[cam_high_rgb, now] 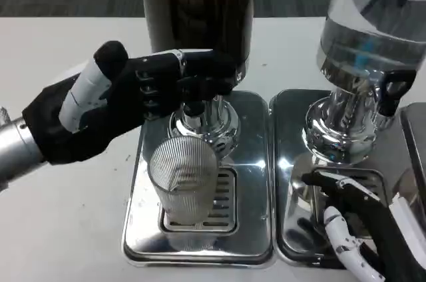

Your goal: Grasp the cup under the faucet to collect the drink, then remove the cup.

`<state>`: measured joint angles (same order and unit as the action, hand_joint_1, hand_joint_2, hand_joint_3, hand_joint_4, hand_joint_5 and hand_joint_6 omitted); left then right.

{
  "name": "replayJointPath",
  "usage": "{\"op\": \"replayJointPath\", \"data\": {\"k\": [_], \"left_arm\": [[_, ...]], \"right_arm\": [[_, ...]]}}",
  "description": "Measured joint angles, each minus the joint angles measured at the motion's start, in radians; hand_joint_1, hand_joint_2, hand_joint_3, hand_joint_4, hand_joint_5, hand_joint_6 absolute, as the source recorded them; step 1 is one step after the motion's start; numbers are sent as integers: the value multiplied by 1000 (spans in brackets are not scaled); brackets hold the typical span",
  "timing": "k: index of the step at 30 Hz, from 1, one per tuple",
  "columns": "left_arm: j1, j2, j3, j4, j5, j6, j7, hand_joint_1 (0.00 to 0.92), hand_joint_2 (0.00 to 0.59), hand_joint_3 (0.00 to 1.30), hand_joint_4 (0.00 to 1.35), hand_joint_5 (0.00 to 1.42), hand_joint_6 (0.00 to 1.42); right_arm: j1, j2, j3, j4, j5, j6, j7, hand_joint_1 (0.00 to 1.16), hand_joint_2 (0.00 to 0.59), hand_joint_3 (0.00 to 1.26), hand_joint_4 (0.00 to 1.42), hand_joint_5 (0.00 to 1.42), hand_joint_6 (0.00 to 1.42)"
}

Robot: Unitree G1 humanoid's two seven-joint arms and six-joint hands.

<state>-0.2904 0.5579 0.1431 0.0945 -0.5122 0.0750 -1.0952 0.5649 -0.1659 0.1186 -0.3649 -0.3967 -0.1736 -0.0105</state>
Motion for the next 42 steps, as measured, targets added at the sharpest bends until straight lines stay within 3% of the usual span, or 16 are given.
{"op": "replayJointPath", "data": {"k": [4, 14, 18, 42], "left_arm": [[19, 0, 0, -21, 25, -56, 9, 0, 28, 237, 117, 146, 50], [75, 15, -1, -48, 169, -330, 60, 0, 30, 237, 117, 144, 43], [87, 16, -8, -42, 179, -380, 75, 0, 31, 236, 117, 144, 42], [129, 26, -12, -53, 169, -430, 106, 0, 48, 232, 117, 144, 51]], "right_arm": [[0, 1, 0, 2, 5, 0, -1, 284, 586, 339, 234, 210, 231], [-17, -2, -16, 4, 12, 14, 0, 285, 586, 337, 234, 210, 231], [-26, -3, -20, 4, 12, 15, 3, 286, 586, 335, 234, 210, 231], [-76, -8, -21, 4, 61, 18, 48, 406, 573, 304, 224, 210, 218]]}}
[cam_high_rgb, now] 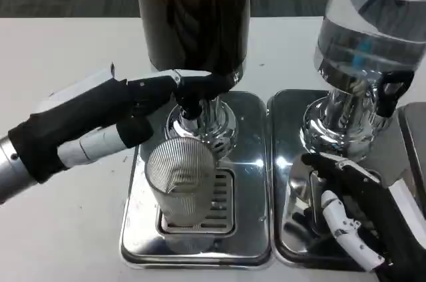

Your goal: Grasp the cup under the faucet to collect the drink, then remove the cup.

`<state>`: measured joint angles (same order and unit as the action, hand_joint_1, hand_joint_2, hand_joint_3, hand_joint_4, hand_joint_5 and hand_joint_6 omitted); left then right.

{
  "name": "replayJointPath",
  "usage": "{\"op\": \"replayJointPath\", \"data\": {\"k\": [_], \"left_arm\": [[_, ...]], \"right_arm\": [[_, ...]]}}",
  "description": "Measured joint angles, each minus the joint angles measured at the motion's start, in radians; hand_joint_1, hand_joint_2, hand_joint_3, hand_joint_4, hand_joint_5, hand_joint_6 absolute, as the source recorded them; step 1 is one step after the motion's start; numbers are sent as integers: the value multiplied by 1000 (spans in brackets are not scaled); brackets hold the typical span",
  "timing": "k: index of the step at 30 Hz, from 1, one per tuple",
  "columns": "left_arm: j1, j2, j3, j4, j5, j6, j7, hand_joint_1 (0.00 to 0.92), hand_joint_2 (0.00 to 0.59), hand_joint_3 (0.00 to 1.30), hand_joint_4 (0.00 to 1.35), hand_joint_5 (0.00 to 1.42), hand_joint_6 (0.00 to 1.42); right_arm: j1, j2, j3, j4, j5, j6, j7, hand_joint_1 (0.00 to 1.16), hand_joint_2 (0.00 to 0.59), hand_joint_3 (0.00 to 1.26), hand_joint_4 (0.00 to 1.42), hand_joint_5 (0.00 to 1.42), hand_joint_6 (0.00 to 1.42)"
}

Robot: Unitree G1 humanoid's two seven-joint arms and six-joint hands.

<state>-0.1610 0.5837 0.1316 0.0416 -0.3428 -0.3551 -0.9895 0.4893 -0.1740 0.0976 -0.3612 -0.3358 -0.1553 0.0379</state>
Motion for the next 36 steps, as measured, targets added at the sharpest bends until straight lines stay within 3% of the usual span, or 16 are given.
{"op": "replayJointPath", "data": {"k": [21, 27, 29, 36], "left_arm": [[10, 1, 6, -25, -8, 9, 3, 0, 60, 233, 126, 155, 60], [16, 1, 6, -28, -22, 21, 3, 0, 60, 233, 127, 158, 66], [21, 1, 6, -29, -32, 24, 3, 0, 61, 233, 127, 158, 67], [30, 1, 6, -38, -40, 25, 5, 0, 61, 233, 127, 159, 69]], "right_arm": [[-25, -1, 1, 3, 17, 12, 17, 436, 567, 296, 224, 210, 212], [-63, -26, 4, 12, 72, 10, 70, 439, 467, 267, 203, 200, 212], [-79, -34, 8, 12, 87, 9, 89, 446, 390, 206, 167, 188, 212], [-106, -45, 8, 12, 114, 15, 133, 450, 346, 160, 114, 136, 181]]}}
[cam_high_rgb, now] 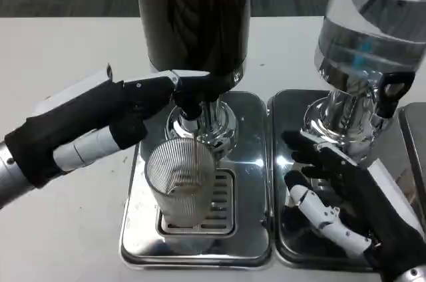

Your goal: Grasp the cup under the faucet to collect the drink, then remove the cup.

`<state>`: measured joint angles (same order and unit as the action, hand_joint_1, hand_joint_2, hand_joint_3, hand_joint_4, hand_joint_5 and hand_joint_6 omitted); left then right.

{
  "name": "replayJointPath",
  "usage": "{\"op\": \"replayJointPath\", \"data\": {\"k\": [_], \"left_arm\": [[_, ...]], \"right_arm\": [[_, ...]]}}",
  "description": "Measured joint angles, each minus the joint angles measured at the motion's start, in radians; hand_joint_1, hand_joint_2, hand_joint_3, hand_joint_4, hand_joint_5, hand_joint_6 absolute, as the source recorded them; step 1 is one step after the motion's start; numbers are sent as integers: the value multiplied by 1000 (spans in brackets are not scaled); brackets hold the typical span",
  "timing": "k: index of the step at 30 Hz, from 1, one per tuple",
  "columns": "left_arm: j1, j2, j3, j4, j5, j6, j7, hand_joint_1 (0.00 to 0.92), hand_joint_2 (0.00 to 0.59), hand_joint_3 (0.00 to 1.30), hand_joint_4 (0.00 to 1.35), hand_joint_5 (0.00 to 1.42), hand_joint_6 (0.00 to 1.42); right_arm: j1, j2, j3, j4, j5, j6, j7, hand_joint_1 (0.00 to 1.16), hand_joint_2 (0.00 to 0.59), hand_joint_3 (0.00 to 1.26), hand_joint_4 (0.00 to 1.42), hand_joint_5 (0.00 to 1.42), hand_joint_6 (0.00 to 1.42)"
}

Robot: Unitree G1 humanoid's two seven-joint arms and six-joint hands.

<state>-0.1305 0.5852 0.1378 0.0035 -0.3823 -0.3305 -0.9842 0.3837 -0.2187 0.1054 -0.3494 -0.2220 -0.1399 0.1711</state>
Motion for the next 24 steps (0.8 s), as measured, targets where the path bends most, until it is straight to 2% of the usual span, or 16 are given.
{"op": "replayJointPath", "data": {"k": [12, 19, 24], "left_arm": [[2, 0, 0, -10, 0, -1, 1, 0, 62, 240, 135, 168, 72], [4, 0, 0, -13, 0, -1, 2, 0, 63, 244, 137, 170, 81], [7, 0, 0, -18, 0, -1, 4, 0, 63, 245, 139, 170, 83]], "right_arm": [[-36, -20, 6, 7, 33, 18, 45, 425, 318, 114, 77, 99, 145], [-73, -36, 23, 31, 55, 24, 93, 414, 263, 65, 33, 62, 115], [-98, -37, 24, 35, 61, 29, 101, 432, 250, 64, 32, 60, 110]]}}
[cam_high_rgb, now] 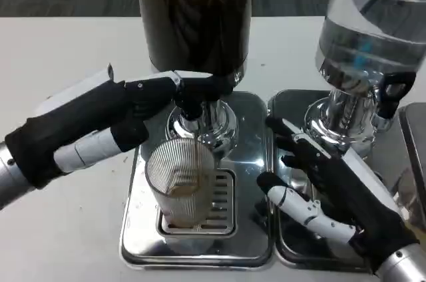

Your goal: Grasp the cup under the faucet to collect the drink, then remove the cup.

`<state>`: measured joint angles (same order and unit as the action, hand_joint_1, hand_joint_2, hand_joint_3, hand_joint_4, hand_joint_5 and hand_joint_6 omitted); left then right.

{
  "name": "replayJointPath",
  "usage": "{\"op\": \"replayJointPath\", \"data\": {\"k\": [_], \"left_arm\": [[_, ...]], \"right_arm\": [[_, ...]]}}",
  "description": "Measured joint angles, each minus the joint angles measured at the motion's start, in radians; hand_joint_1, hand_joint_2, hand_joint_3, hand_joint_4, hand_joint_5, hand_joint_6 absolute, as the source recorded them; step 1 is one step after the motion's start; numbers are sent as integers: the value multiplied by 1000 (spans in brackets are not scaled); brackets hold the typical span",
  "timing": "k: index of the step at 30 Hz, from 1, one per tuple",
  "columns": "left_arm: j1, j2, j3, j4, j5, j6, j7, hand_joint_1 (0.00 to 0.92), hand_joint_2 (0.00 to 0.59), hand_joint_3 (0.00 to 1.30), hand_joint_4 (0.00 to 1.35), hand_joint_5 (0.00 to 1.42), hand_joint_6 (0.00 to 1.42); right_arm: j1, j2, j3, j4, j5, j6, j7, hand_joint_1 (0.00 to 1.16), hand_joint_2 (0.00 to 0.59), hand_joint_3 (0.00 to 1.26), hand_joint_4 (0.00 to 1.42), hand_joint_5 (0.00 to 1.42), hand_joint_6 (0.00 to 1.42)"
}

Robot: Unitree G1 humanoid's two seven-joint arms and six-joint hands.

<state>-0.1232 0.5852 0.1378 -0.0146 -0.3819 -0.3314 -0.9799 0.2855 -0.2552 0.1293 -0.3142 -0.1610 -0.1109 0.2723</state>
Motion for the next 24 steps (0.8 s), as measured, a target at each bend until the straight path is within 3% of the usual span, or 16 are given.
{"op": "replayJointPath", "data": {"k": [24], "left_arm": [[30, 0, 3, -35, 0, 0, 19, 0, 64, 246, 150, 181, 90]], "right_arm": [[-80, -21, 45, 37, 14, 52, 55, 465, 219, 0, 0, 0, 50]]}}
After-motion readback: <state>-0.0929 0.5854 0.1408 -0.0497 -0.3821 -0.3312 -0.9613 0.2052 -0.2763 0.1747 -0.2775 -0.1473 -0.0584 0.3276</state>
